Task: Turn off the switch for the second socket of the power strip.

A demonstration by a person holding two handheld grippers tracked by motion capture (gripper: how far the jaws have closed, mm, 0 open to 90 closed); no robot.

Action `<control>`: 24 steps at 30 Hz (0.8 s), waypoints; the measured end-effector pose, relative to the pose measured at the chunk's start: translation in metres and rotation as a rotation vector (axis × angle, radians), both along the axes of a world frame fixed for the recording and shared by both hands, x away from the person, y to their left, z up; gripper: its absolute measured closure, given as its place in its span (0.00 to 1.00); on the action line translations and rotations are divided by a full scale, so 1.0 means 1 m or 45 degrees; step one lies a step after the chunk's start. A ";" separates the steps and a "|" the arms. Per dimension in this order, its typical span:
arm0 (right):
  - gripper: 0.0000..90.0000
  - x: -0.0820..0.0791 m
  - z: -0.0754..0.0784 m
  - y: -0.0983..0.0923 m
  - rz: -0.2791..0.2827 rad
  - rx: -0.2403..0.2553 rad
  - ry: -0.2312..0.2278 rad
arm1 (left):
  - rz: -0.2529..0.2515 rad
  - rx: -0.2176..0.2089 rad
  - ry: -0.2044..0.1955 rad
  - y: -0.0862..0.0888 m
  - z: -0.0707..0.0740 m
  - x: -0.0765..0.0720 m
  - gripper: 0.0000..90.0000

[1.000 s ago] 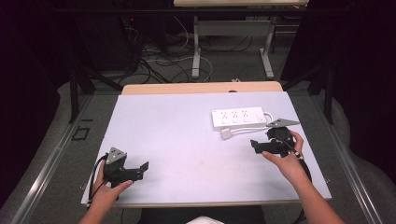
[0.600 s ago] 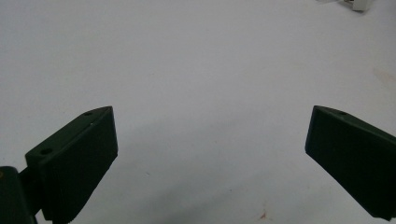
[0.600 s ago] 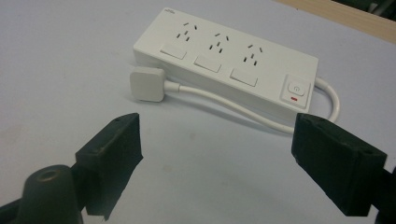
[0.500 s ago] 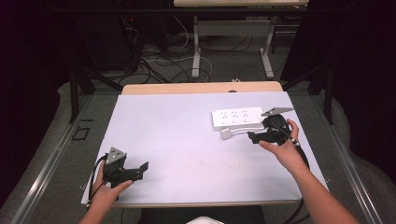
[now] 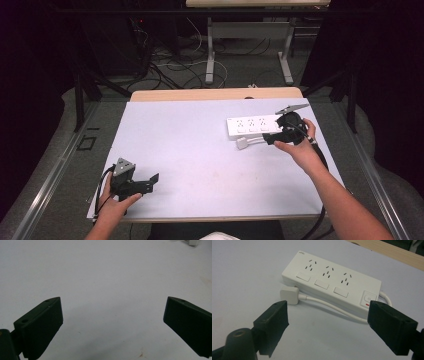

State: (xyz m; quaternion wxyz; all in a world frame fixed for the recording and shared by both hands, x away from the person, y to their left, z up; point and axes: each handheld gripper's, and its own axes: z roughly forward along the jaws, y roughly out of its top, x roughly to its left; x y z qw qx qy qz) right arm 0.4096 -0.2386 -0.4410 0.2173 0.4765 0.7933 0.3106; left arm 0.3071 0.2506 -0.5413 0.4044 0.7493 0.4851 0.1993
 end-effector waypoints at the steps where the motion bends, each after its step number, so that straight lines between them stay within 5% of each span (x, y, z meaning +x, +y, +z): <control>1: 0.18 0.002 0.001 0.000 0.000 -0.003 0.000 | 0.001 0.000 0.000 0.000 0.000 0.000 0.03; 24: 0.26 0.039 0.003 0.022 -0.019 -0.065 0.083 | 0.003 -0.005 0.003 0.001 0.000 0.000 0.03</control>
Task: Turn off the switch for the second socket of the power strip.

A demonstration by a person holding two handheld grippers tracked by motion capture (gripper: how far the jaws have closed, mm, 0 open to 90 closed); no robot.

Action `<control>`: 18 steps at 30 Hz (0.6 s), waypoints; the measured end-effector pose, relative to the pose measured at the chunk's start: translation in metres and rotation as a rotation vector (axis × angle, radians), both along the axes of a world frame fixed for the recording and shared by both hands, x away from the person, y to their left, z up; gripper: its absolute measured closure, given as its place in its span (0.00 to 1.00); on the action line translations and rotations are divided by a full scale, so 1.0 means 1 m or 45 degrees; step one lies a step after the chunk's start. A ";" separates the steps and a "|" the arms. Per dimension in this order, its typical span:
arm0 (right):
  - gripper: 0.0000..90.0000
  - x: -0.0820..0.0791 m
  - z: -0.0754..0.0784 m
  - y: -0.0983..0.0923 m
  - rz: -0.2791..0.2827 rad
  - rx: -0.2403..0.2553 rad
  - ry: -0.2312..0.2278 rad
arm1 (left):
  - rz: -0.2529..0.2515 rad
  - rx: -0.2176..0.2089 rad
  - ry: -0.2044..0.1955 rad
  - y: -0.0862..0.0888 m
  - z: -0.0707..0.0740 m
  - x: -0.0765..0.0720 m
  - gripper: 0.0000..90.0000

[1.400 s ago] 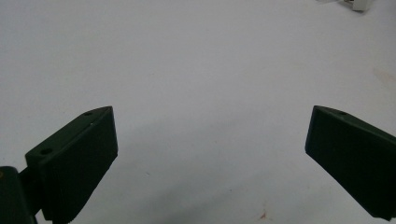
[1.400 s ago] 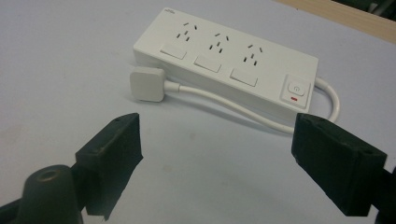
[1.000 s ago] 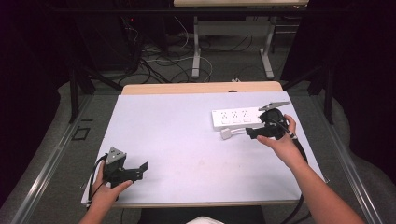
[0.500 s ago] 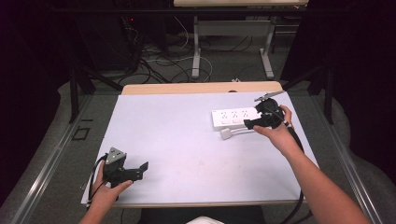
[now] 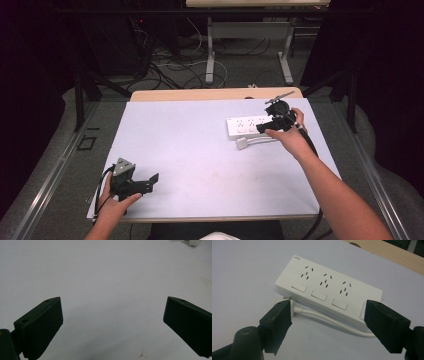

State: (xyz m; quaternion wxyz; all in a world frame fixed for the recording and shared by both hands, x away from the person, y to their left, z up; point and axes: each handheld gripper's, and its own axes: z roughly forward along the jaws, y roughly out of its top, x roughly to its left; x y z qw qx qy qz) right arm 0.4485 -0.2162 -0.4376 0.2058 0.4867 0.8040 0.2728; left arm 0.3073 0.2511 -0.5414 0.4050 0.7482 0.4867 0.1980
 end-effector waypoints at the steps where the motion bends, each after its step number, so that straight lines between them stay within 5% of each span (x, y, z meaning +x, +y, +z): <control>1: 0.26 0.000 0.000 0.000 0.000 0.000 0.000 | 0.000 0.000 0.000 0.000 0.000 0.000 0.03; 18: 0.34 0.018 -0.009 0.027 0.019 -0.026 0.073 | 0.001 -0.002 0.001 0.000 0.000 0.000 0.03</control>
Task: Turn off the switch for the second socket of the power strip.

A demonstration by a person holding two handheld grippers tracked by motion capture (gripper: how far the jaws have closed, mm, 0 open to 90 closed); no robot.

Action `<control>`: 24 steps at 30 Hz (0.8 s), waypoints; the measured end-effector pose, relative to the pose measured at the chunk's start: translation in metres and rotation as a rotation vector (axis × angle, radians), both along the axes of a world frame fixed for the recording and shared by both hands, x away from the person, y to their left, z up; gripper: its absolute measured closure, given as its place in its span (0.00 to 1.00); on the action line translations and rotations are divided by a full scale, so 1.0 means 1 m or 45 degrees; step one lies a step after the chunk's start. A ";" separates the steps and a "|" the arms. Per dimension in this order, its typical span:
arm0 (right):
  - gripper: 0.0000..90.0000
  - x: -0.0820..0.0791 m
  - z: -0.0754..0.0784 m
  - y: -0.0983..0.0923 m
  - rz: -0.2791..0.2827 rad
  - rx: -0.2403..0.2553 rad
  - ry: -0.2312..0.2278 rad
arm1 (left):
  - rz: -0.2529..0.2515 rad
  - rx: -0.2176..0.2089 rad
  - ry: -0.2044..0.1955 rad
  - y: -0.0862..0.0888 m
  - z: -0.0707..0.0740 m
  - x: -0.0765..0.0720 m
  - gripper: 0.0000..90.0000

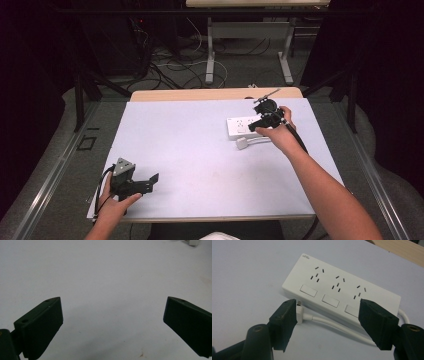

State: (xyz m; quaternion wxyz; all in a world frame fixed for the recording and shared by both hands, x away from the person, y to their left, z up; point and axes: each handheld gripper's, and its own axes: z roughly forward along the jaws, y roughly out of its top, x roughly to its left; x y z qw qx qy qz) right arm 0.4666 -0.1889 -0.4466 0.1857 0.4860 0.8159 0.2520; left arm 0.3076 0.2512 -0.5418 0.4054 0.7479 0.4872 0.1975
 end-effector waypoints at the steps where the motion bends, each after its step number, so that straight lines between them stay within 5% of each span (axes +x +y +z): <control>1: 0.34 0.001 -0.001 0.001 0.007 -0.012 0.001 | -0.001 0.001 0.000 0.000 0.000 0.000 0.03; 24: 0.44 0.023 -0.023 0.015 -0.045 -0.001 0.074 | -0.001 0.000 0.006 0.000 -0.001 0.000 0.03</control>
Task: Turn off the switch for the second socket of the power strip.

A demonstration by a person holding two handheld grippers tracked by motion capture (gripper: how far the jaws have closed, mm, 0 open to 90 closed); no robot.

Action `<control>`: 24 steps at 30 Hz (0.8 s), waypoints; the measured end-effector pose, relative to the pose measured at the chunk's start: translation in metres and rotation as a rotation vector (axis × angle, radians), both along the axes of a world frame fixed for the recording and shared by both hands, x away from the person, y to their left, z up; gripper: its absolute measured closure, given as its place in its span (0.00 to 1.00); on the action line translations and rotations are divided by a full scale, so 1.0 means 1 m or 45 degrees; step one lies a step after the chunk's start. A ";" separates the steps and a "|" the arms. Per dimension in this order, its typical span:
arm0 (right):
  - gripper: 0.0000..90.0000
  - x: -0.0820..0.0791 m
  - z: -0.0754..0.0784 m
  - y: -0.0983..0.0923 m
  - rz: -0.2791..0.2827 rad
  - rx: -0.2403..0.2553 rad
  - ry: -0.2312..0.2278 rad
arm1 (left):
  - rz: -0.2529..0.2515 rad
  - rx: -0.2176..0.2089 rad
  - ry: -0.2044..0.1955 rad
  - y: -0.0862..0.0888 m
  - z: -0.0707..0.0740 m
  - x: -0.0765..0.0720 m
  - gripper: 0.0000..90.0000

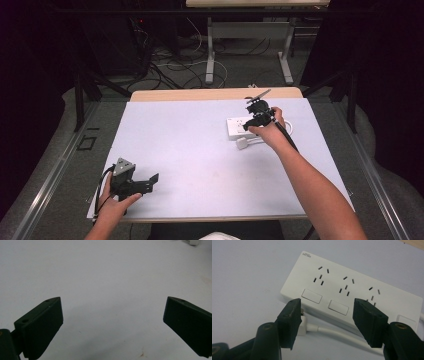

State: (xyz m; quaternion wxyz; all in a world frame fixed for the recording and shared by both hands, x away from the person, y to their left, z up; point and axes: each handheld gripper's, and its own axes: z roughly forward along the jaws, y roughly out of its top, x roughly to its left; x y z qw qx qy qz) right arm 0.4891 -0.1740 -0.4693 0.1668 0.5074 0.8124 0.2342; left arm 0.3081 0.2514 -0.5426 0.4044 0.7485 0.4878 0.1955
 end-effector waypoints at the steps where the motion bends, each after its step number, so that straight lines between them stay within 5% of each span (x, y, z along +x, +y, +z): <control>1: 0.45 0.001 -0.001 0.000 -0.004 -0.008 0.007 | -0.002 0.000 0.000 0.000 0.000 0.000 0.03; 24: 0.79 0.017 -0.018 0.001 -0.227 0.133 0.135 | -0.005 0.003 0.008 0.001 0.000 0.000 0.03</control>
